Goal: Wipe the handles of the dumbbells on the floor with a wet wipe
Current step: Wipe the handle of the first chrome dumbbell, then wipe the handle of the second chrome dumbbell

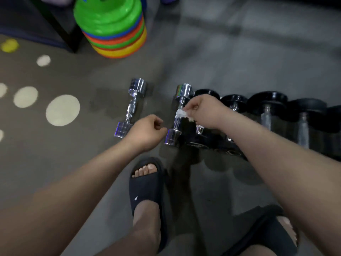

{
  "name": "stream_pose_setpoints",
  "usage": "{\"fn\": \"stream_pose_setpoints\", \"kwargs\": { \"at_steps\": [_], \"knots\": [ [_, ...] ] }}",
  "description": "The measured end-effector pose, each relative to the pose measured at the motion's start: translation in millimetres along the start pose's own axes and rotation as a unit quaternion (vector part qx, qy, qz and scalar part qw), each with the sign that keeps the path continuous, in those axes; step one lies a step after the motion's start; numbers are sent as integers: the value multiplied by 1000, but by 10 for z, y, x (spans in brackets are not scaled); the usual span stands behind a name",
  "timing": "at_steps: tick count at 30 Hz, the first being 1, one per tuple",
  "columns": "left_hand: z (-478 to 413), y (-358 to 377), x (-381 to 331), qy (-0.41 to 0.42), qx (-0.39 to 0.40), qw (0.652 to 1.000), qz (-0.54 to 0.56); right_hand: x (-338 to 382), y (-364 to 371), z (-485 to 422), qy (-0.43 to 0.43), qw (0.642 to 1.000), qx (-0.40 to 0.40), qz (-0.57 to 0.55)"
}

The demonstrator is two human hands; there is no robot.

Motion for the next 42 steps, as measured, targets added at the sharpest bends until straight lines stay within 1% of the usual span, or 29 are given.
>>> {"fn": "stream_pose_setpoints", "kwargs": {
  "at_steps": [3, 4, 6, 8, 10, 12, 16, 19, 21, 24, 26, 29, 32, 34, 37, 39, 42],
  "knots": [
    [90, -401, -309, 37, -20, 999, 21, 311, -188, 261, 15, 991, 51, -124],
    [141, -540, -433, 45, -17, 998, 51, 449, -260, 347, 12, 983, 57, -175],
    [265, -824, -674, 61, -7, 987, 151, 776, -408, 518, -1, 966, 61, -253],
    [427, -1148, -932, 100, -7, 972, 213, 1104, -552, 671, -20, 954, 71, -290],
    [558, -1485, -1138, 134, -30, 966, 218, 1376, -689, 819, -31, 954, 85, -286],
    [731, -1809, -1298, 149, -47, 967, 202, 1605, -842, 979, -38, 956, 89, -276],
    [1121, -2344, -1528, 140, -70, 971, 180, 1973, -1085, 1343, -37, 949, 108, -293],
    [1422, -2568, -1602, 125, -99, 978, 136, 2144, -1080, 1576, -19, 928, 154, -340],
    [1619, -2674, -1616, 112, -131, 981, 88, 2258, -1019, 1686, -19, 914, 182, -363],
    [1827, -2833, -1514, 71, -174, 981, 46, 2411, -882, 1759, -52, 919, 198, -337],
    [1941, -2890, -1421, 60, -172, 983, 34, 2482, -788, 1771, -68, 922, 197, -327],
    [2070, -2824, -1345, 76, -153, 985, -7, 2516, -675, 1810, -82, 924, 202, -314],
    [2025, -2727, -1160, 95, -152, 982, 51, 2472, -550, 1820, -63, 934, 193, -295],
    [1969, -2631, -984, 103, -131, 978, 123, 2395, -461, 1788, -35, 938, 184, -290],
    [1914, -2495, -654, 62, -94, 958, 263, 2253, -380, 1730, -7, 942, 155, -297],
    [1875, -2461, -496, 42, -73, 955, 284, 2205, -340, 1700, 1, 941, 139, -308],
    [1849, -2516, -317, 39, -74, 954, 289, 2252, -197, 1694, 16, 938, 115, -327]
  ]
}}
Point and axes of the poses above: each hand's wrist, its own z-axis away from the middle knuckle, its own y-axis out of the palm, x = y × z, the point moved 5 cm from there along -z, towards the middle knuckle, and after that the axes turned 12 degrees about -z, right-handed, at the moved point
